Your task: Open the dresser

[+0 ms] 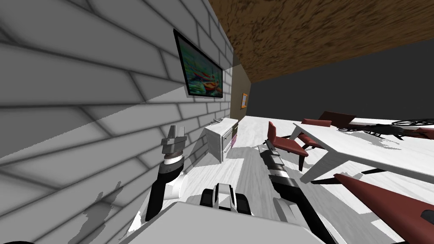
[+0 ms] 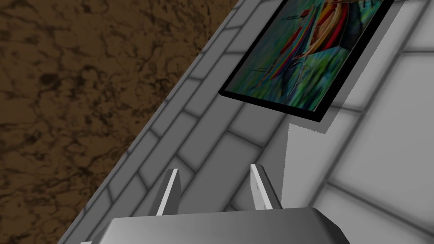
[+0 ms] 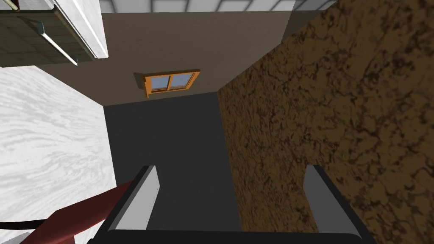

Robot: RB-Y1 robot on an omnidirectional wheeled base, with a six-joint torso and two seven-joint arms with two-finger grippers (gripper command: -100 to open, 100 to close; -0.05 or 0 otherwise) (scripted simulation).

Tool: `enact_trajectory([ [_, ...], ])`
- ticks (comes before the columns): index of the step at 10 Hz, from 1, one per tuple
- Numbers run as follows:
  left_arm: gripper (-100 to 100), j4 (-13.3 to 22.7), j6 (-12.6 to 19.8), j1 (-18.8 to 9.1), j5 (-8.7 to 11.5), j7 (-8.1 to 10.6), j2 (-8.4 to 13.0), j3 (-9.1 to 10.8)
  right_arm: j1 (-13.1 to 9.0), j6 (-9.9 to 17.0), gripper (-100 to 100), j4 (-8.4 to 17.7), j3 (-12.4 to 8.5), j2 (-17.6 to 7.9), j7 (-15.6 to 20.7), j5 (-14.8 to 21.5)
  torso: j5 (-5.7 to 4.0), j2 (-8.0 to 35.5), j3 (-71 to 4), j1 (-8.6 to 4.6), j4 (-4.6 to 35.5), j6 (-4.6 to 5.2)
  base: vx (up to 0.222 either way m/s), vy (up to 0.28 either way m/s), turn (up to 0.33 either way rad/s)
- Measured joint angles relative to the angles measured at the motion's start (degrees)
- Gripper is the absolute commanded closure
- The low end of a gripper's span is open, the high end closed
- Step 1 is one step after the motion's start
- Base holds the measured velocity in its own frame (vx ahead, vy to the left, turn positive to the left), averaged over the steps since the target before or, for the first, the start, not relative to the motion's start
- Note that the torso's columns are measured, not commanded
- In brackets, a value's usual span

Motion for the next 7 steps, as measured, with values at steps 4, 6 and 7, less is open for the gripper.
enact_trajectory([
  [4,0,0.0,0.0,0.0,0.0,0.0,0.0,0.0,0.6,4.9,-100,3.3,1.0,-2.1,0.3,2.6,0.0,0.0,0.0,0.01,0.0,-0.01,0.025,0.035,0.104],
  [6,0,0.0,0.0,0.0,0.0,0.0,0.0,0.0,0.6,7.9,-100,5.5,1.8,-2.6,0.7,4.2,0.0,0.0,0.0,0.02,0.0,-0.01,0.033,0.048,0.108],
  [7,0,0.0,0.0,0.0,0.0,0.0,0.0,0.0,0.7,8.9,-100,7.8,2.1,-3.1,0.8,5.2,0.0,0.0,0.0,0.06,0.0,-0.04,0.032,0.047,0.088],
])
